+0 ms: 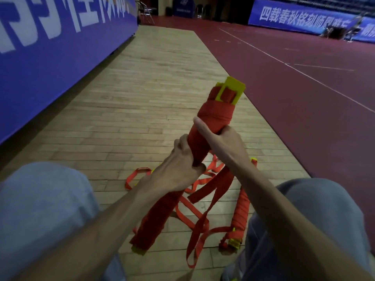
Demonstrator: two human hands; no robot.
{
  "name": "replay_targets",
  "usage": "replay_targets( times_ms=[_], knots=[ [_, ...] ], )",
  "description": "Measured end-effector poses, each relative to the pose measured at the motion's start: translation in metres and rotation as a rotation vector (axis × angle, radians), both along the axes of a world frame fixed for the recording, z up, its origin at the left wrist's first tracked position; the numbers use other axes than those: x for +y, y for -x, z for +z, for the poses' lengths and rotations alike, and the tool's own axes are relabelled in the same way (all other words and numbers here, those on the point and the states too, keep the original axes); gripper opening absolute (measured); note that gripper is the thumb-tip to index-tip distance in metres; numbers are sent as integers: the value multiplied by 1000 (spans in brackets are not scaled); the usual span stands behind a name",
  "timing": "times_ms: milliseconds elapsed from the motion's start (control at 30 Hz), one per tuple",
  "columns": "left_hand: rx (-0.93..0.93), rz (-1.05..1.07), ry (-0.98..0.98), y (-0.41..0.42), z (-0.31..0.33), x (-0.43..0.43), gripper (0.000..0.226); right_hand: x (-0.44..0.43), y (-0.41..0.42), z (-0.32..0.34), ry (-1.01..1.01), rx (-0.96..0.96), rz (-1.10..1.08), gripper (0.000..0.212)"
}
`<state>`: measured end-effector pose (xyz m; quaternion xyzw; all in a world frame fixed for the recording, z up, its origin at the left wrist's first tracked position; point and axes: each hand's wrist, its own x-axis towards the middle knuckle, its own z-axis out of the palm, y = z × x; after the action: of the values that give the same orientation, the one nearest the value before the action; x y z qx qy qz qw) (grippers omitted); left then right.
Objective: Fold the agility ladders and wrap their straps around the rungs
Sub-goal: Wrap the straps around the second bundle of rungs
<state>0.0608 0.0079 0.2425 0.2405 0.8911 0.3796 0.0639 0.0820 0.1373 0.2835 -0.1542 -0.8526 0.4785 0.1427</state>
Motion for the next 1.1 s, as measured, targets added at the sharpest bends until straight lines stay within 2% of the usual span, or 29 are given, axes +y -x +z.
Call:
replay_targets(
  times_ms=[67, 167, 267, 333, 433, 500, 533, 633, 733, 833, 933, 1000, 1100],
  knots=[
    [40, -48, -55, -1, -3, 3, 73, 1, 0, 1, -4, 33, -48, 57],
    [89, -24, -260, -2, -2, 5, 72, -3, 0, 7, 62, 173, -86, 46],
    [51, -34, -431, 2, 10, 4, 68, -2, -1, 17, 99, 298, -69, 42],
    [-110, -124, -539, 6, 19, 0, 62, 3, -3, 25, 179, 342, -35, 39],
    [-564, -316, -736, 7, 23, -9, 65, 8, -8, 35, 405, 336, 109, 27],
    [-796, -453, -684, 3, 23, -13, 66, 9, -12, 37, 494, 331, 236, 27],
    [-847, -509, -653, 1, 22, -14, 63, 8, -14, 38, 506, 321, 276, 27],
    [-837, -565, -689, 0, 18, -14, 61, 9, -18, 40, 437, 223, 326, 38],
    [-774, -472, -695, 4, 15, -15, 63, 21, -16, 41, 271, 93, 409, 50],
    [-714, -380, -673, 9, 13, -17, 47, 33, -16, 40, 259, 3, 504, 44],
    [-672, -384, -657, 13, 14, -21, 34, 45, -20, 42, 240, -65, 645, 36],
    [-658, -402, -648, 15, 14, -24, 33, 51, -22, 46, 235, -91, 740, 30],
    [-649, -407, -654, 17, 16, -27, 36, 58, -21, 47, 201, -117, 727, 24]
  ],
)
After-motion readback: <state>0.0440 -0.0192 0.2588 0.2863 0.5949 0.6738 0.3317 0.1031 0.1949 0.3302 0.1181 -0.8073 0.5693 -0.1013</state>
